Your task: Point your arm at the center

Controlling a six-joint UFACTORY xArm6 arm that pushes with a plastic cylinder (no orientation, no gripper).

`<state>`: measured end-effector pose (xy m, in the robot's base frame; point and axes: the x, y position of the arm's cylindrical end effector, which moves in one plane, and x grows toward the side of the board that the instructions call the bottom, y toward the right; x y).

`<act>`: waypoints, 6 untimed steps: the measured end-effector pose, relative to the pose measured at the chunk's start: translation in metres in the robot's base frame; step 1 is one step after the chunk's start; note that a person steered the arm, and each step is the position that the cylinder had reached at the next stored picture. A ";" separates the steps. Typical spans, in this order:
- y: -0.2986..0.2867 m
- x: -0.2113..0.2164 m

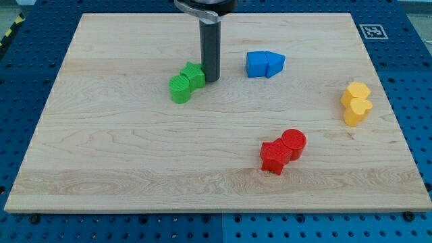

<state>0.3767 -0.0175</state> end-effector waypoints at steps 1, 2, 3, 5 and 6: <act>-0.001 -0.005; -0.013 -0.005; -0.034 -0.005; 0.001 0.011; 0.054 0.024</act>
